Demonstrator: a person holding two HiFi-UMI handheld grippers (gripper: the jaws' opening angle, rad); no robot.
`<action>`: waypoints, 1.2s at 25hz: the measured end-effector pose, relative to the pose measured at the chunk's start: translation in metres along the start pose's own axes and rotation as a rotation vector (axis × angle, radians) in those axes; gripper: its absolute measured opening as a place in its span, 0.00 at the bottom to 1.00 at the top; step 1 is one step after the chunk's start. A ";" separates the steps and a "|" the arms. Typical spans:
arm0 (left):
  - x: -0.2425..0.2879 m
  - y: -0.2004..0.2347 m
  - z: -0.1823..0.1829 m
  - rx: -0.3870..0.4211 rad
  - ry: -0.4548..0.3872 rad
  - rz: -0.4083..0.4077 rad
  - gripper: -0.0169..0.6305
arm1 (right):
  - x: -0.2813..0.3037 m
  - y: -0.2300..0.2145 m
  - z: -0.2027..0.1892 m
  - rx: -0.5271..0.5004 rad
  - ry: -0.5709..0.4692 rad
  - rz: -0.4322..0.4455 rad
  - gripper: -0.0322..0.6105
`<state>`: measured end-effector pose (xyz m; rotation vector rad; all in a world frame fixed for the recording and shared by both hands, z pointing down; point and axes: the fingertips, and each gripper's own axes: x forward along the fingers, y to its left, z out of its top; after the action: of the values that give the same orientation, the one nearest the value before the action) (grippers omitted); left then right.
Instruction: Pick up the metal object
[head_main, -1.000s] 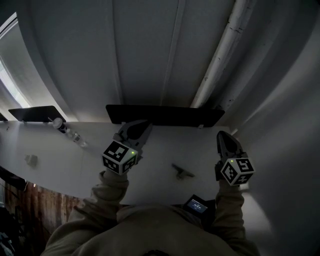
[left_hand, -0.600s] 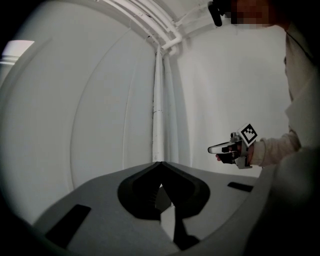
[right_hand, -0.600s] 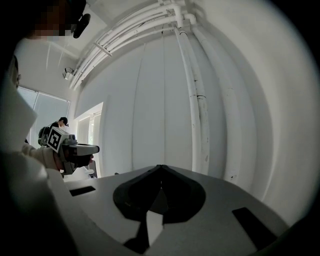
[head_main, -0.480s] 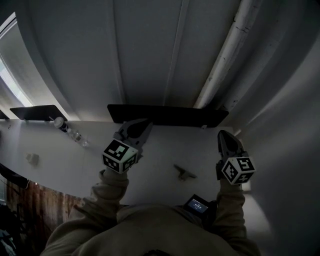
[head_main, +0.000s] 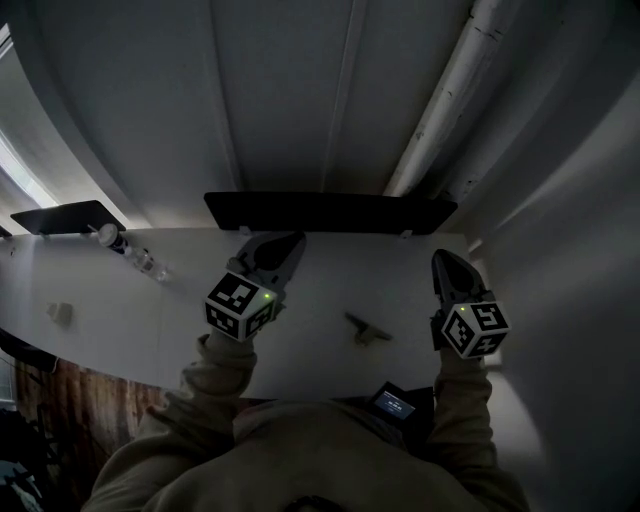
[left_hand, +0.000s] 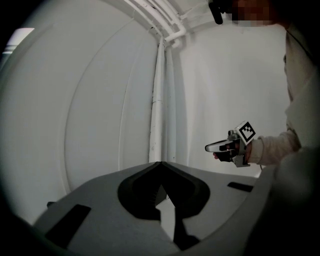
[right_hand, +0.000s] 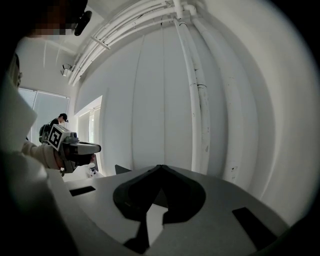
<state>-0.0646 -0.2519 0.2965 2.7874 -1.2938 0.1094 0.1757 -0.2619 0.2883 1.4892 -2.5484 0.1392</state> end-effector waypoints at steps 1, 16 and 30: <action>0.001 0.000 -0.002 -0.006 0.001 0.000 0.03 | 0.000 -0.001 -0.004 0.003 0.012 -0.005 0.08; 0.022 -0.019 -0.040 -0.041 0.052 -0.050 0.03 | 0.008 -0.004 -0.041 0.027 0.064 0.022 0.08; 0.044 -0.037 -0.092 -0.094 0.118 -0.095 0.03 | 0.013 -0.015 -0.095 0.082 0.153 -0.002 0.08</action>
<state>-0.0114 -0.2535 0.3906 2.7122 -1.1082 0.1989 0.1930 -0.2640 0.3836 1.4494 -2.4470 0.3476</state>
